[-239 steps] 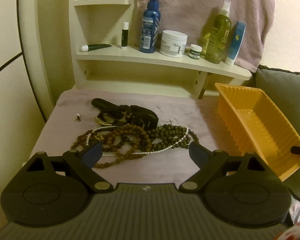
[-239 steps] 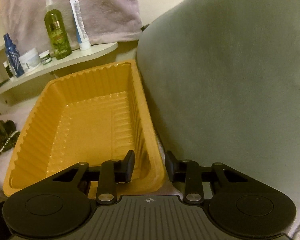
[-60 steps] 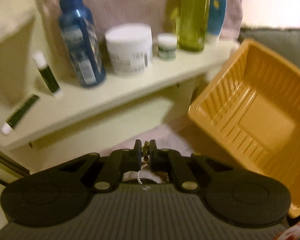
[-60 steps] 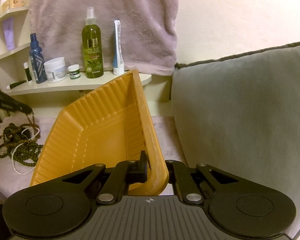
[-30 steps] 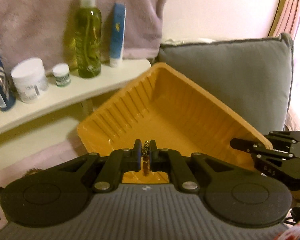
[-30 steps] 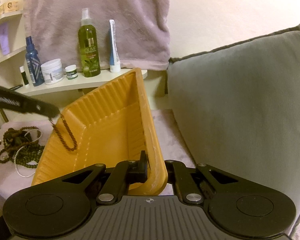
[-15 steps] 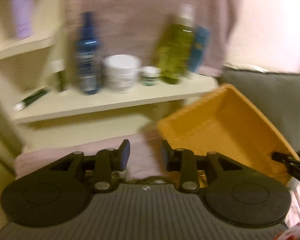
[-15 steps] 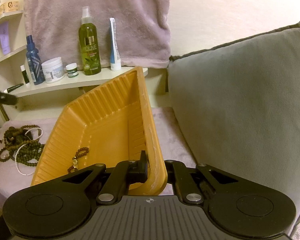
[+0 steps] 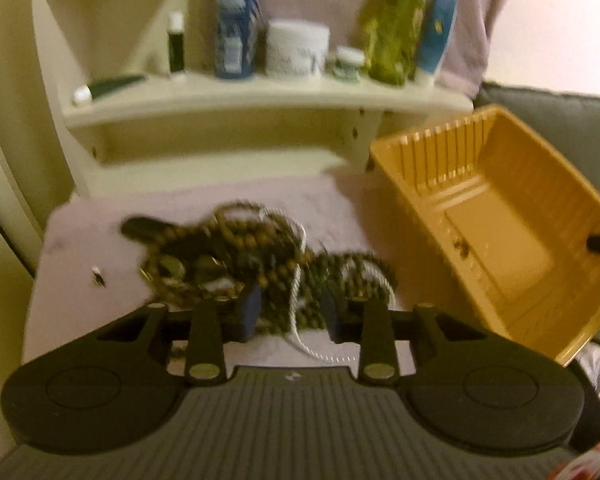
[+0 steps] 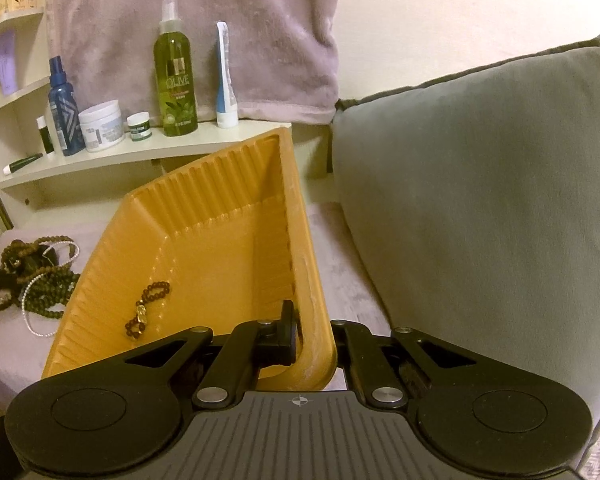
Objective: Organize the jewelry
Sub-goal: 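Grasp the white pearl necklace in the pile with the left tool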
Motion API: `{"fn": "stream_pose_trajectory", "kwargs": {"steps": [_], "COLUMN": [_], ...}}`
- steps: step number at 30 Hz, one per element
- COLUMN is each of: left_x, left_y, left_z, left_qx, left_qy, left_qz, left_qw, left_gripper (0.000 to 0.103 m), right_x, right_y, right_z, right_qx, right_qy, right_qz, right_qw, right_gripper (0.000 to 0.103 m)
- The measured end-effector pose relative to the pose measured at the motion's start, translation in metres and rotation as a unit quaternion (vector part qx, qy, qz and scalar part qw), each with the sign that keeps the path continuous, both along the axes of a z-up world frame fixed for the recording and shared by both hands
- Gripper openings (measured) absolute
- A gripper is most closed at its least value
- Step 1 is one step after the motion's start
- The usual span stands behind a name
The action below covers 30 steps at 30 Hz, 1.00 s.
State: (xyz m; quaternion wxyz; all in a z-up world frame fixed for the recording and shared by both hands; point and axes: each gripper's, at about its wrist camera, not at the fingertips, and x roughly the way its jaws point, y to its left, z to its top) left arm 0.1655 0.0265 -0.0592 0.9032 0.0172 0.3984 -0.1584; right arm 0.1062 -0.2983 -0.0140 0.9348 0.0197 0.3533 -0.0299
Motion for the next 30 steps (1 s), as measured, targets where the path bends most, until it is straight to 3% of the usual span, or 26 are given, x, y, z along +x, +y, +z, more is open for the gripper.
{"fn": "stream_pose_trajectory", "kwargs": {"steps": [9, 14, 16, 21, 30], "left_x": [-0.001, -0.002, -0.003, -0.005, 0.012], "left_y": [-0.016, -0.019, -0.017, -0.008, -0.004], "left_z": [-0.028, -0.024, -0.019, 0.006, 0.091], "left_qx": [0.038, 0.054, 0.05, 0.025, -0.012], "left_qy": [0.004, 0.011, 0.012, 0.0, -0.072], "left_qz": [-0.002, -0.008, -0.008, -0.013, -0.033], "left_qw": [0.9993, 0.9984, 0.9986, 0.9996, 0.9968], "left_gripper": [0.017, 0.002, 0.002, 0.002, 0.002], "right_x": [0.003, 0.003, 0.004, 0.003, -0.001], "right_y": [0.0, 0.0, -0.001, -0.001, 0.003], "right_z": [0.0, 0.0, 0.0, 0.0, 0.004], "right_qx": [-0.003, -0.004, -0.004, -0.004, -0.006], "right_qy": [0.003, 0.003, 0.002, 0.0, -0.01], "right_qz": [0.001, 0.001, 0.002, 0.003, 0.004], "right_qw": [1.0, 1.0, 1.0, 1.0, 1.0], "right_gripper": [0.005, 0.005, 0.005, 0.005, 0.005]}}
